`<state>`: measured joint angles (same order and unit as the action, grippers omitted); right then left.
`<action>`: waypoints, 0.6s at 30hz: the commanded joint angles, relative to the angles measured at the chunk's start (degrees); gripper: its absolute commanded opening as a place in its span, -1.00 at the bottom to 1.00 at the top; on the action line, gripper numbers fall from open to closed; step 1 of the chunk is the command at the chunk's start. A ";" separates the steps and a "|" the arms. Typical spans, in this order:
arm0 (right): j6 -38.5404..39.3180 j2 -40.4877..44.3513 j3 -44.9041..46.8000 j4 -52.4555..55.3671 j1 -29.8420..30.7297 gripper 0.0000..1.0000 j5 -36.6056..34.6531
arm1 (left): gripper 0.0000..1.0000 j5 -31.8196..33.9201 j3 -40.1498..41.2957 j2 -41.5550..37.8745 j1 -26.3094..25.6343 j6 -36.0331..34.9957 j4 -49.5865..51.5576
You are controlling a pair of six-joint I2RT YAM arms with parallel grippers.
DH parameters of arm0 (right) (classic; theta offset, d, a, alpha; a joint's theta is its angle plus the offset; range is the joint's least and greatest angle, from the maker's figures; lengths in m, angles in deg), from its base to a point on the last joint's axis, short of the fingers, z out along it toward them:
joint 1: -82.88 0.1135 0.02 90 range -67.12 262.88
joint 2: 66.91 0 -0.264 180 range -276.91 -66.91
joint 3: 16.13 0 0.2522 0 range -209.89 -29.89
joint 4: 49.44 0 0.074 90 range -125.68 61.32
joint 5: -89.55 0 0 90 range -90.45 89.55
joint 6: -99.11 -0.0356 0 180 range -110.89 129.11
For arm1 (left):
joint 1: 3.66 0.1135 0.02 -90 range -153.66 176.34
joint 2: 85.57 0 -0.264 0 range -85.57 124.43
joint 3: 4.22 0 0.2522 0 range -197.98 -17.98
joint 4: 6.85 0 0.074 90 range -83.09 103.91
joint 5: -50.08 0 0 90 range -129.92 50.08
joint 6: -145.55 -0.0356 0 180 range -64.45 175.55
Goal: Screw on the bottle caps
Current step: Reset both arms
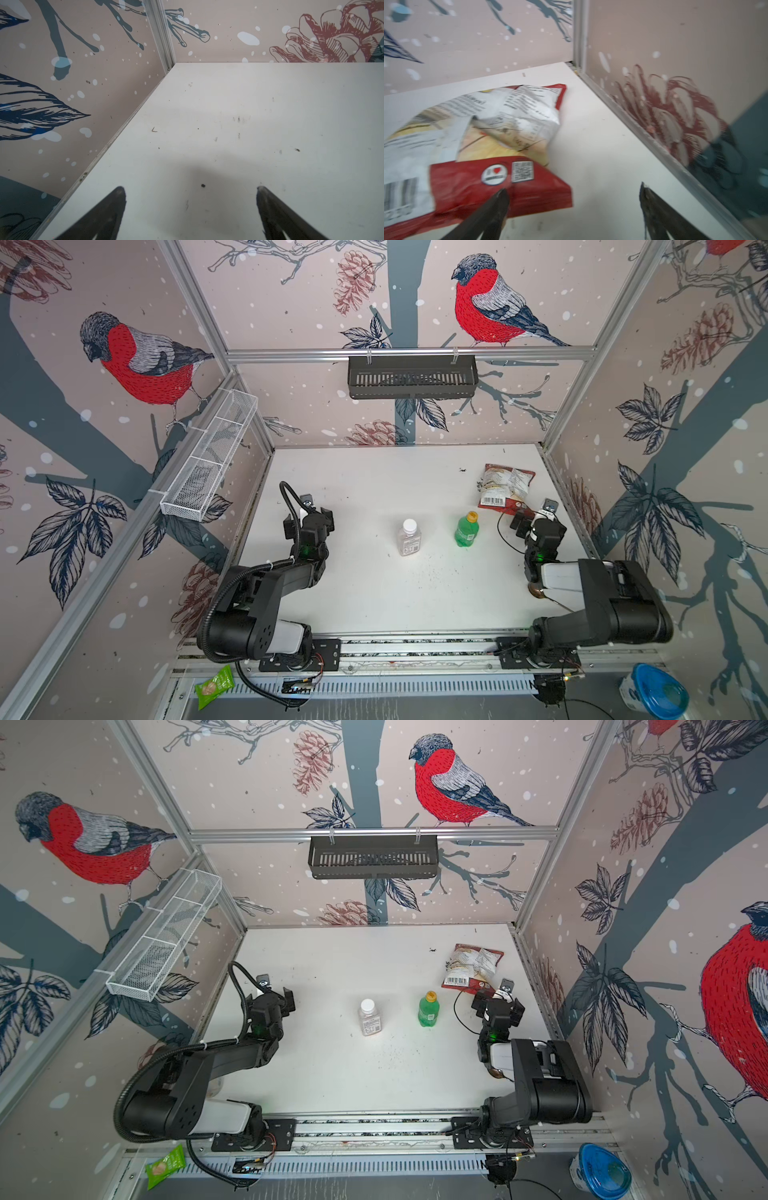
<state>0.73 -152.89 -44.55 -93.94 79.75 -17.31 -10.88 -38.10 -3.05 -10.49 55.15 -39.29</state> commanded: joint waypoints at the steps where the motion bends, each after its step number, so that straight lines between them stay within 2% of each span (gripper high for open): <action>1: 0.67 -1.15 0.55 -7.65 -0.18 1.00 4.41 | 0.99 -10.22 1.41 2.96 3.57 4.05 -8.62; 2: 0.40 -0.53 -0.38 -4.75 -0.18 1.00 4.32 | 0.99 -9.21 1.20 3.98 4.09 4.16 -10.17; 5: 0.95 -1.32 -0.07 -6.73 0.47 1.00 3.18 | 0.99 -9.83 0.18 4.70 4.18 4.16 -9.15; 11: 2.57 -2.26 -1.60 -5.20 2.69 1.00 -0.04 | 0.99 -9.53 2.05 6.76 4.11 2.69 -16.21; 18: 2.76 -2.24 -1.81 -5.02 2.81 1.00 -0.19 | 0.99 -9.52 2.22 6.78 4.13 2.64 -16.48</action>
<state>2.96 -155.03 -46.08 -98.18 82.46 -16.90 -19.97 -35.94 3.61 -6.47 58.29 -52.71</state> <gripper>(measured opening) 0.998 0.993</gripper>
